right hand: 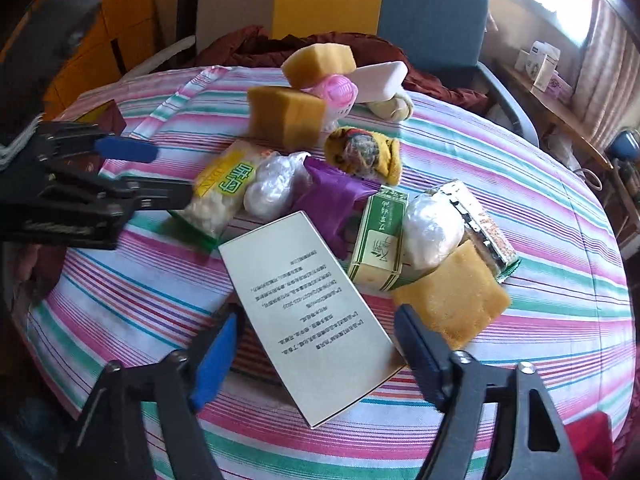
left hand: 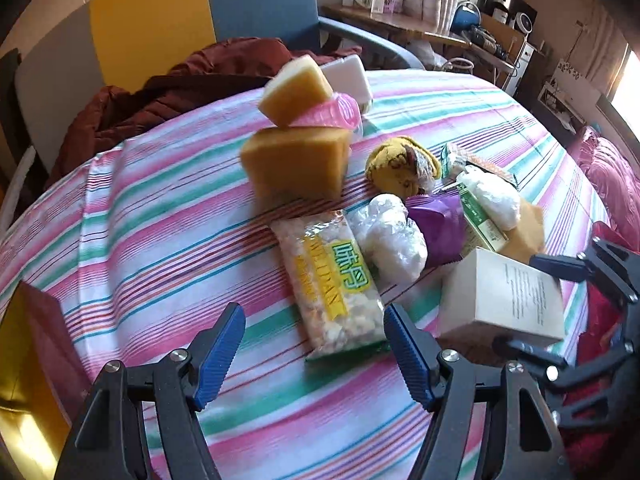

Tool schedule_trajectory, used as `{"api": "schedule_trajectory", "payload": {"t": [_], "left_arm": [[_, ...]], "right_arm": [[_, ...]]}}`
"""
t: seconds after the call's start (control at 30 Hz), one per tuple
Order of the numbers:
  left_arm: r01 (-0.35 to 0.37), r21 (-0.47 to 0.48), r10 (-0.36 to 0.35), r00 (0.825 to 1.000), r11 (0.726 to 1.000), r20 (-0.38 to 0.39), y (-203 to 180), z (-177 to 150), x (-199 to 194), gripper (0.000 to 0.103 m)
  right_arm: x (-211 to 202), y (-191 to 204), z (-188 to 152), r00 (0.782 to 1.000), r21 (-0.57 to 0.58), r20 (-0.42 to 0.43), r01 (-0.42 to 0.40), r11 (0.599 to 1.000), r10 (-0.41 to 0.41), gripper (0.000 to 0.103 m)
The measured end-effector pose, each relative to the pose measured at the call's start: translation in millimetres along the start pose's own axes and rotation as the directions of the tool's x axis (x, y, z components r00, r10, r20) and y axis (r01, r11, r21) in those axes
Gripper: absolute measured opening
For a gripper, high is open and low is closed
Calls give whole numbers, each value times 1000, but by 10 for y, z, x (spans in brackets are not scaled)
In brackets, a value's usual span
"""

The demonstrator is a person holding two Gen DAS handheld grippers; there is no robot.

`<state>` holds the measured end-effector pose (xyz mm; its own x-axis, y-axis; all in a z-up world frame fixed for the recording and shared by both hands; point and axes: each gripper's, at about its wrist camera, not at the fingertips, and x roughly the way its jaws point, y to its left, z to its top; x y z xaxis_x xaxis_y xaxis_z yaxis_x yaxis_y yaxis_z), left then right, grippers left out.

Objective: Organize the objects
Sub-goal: 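Grasp the WEIDAN snack bag with the left tool while the right tool grasps the white box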

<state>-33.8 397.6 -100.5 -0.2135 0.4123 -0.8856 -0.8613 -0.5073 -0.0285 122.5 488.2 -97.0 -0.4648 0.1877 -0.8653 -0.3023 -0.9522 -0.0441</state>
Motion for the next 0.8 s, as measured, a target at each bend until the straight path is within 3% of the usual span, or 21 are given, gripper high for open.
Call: {"api": "schedule_trajectory", "payload": {"t": [0.23, 0.3, 0.37, 0.4, 0.8], "left_arm": [[-12, 16, 12, 999, 1000, -53, -37, 94, 344, 72], [0, -4, -1, 999, 1000, -47, -5, 94, 396, 67], [-13, -30, 13, 1000, 999, -22, 53, 59, 359, 50], [-15, -42, 14, 1000, 999, -19, 80, 41, 338, 49], [-17, -180, 28, 998, 983, 58, 356, -478, -174, 43]], "right_arm": [[0, 68, 19, 1000, -21, -4, -21, 1000, 21, 57], [-3, 105, 13, 1000, -27, -5, -21, 999, 20, 51], [-14, 143, 17, 1000, -40, -3, -9, 999, 9, 50], [-21, 160, 20, 1000, -44, -2, -7, 999, 7, 50], [-292, 599, 78, 996, -126, 83, 36, 991, -26, 50]]}}
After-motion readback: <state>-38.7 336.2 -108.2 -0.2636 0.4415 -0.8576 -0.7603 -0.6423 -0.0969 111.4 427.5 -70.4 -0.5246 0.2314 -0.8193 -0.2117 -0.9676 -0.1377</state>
